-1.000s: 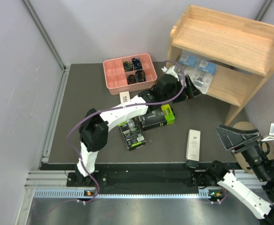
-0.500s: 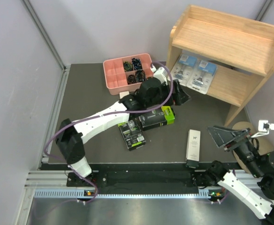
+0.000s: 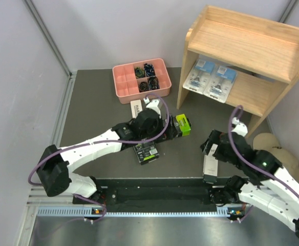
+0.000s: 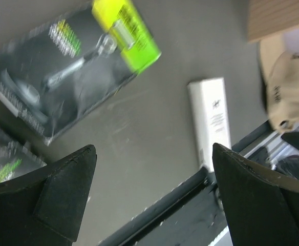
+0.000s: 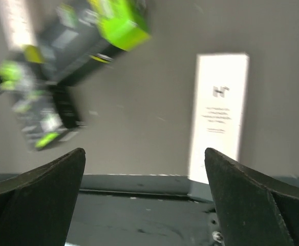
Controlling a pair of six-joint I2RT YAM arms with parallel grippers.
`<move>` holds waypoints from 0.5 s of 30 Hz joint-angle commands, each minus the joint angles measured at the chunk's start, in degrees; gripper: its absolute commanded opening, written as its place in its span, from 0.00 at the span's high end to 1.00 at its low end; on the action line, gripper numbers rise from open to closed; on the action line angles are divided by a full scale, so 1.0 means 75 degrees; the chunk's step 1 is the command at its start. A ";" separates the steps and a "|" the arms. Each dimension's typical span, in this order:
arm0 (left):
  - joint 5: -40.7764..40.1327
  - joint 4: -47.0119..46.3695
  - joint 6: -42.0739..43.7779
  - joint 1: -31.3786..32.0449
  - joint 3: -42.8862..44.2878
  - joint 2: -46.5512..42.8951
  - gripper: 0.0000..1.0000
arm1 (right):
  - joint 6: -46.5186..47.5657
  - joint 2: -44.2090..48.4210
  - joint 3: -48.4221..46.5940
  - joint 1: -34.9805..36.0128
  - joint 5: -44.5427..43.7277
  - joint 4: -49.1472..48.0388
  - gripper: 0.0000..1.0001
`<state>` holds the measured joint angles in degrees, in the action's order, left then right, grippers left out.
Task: Place and organize the shaving razors onto the shelf
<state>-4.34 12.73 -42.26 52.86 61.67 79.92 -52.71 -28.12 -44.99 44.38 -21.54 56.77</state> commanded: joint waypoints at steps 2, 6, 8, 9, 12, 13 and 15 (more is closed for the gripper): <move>0.0203 -0.0454 -0.0529 0.0018 -0.1072 -0.0577 0.01 | -0.0378 -0.1569 0.0267 -0.0023 -0.0421 0.0458 0.01; 0.0543 -0.0760 -0.0880 0.0018 -0.1706 -0.0707 0.01 | -0.0216 -0.2062 0.0608 -0.0642 0.0009 0.0084 0.01; 0.0836 -0.0737 -0.0939 0.0018 -0.1871 -0.0684 0.01 | 0.0183 -0.2402 0.0644 -0.1040 0.0304 -0.0127 0.01; 0.0894 -0.0760 -0.0986 0.0018 -0.1917 -0.0683 0.01 | 0.0277 -0.2566 0.0609 -0.1321 0.0514 -0.0140 0.01; 0.1023 -0.0842 -0.1045 0.0018 -0.2070 -0.0648 0.01 | 0.0570 -0.3175 0.0620 -0.1744 0.0855 -0.0326 0.01; 0.1035 -0.0865 -0.1057 0.0018 -0.2128 -0.0648 0.01 | 0.0617 -0.3316 0.0608 -0.1780 0.0880 -0.0339 0.01; 0.1071 -0.0924 -0.1080 0.0030 -0.2164 -0.0636 0.01 | 0.0641 -0.3668 0.0690 -0.1781 0.0996 -0.0572 0.01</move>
<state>1.89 10.09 -49.06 52.86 46.33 76.93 -50.46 -52.25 -39.72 31.99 -17.34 56.40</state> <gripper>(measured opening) 0.987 0.987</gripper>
